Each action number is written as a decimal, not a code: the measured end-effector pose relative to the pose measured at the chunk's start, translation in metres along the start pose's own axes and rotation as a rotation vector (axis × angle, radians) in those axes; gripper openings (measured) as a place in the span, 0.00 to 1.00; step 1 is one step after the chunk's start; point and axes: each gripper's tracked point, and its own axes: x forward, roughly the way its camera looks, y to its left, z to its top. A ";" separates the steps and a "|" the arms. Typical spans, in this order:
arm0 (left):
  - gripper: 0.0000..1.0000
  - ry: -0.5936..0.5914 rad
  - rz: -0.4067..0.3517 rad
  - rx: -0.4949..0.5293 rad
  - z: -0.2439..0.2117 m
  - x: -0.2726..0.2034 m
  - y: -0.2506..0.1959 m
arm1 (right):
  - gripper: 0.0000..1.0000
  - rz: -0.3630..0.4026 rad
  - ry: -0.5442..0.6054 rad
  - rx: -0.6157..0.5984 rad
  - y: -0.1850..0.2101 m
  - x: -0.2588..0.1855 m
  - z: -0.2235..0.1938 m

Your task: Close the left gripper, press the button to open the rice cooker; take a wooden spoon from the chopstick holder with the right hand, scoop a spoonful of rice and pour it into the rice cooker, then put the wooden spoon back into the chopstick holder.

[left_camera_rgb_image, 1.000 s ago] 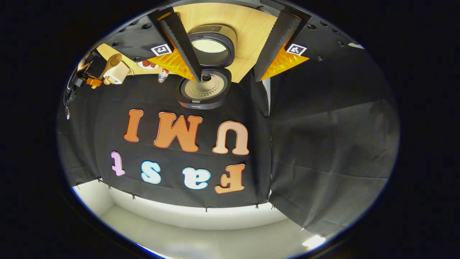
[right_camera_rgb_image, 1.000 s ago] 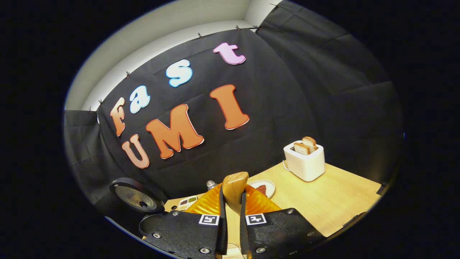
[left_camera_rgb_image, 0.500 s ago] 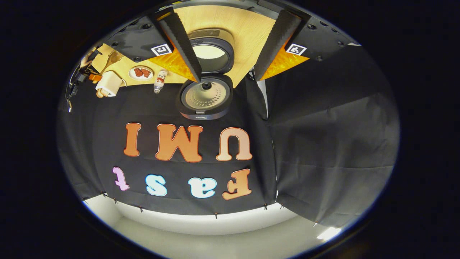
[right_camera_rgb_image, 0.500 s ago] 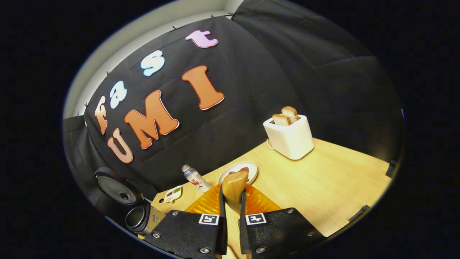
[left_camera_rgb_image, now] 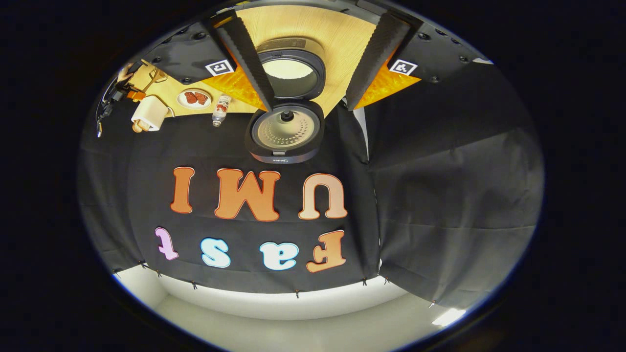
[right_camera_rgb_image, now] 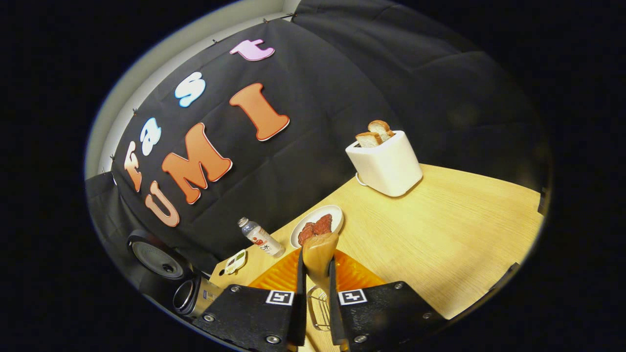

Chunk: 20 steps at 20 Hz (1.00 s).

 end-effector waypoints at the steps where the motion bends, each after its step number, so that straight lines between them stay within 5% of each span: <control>1: 1.00 0.002 -0.002 -0.005 -0.001 0.001 0.000 | 0.23 -0.030 0.010 0.003 -0.009 0.001 0.001; 2: 1.00 0.003 -0.005 -0.010 0.000 0.002 0.000 | 0.18 -0.057 0.015 -0.001 -0.018 0.001 0.001; 3: 1.00 0.003 -0.008 -0.012 -0.001 0.002 0.000 | 0.33 -0.065 0.021 -0.001 -0.023 -0.002 0.003; 6: 1.00 -0.002 -0.013 -0.019 0.002 0.002 0.004 | 0.52 -0.122 0.020 -0.034 -0.035 -0.012 0.014; 9: 1.00 -0.011 -0.022 -0.033 0.009 0.003 0.009 | 0.83 -0.154 -0.016 -0.112 -0.031 -0.030 0.044; 10: 1.00 -0.015 -0.028 -0.037 0.012 0.003 0.010 | 0.78 -0.162 -0.030 -0.141 -0.027 -0.035 0.055; 11: 1.00 -0.018 -0.037 -0.042 0.016 0.004 0.011 | 0.94 -0.163 -0.051 -0.172 -0.020 -0.043 0.067; 20: 1.00 -0.084 -0.118 -0.053 0.074 0.042 0.007 | 0.95 -0.144 -0.215 -0.398 0.074 -0.129 0.175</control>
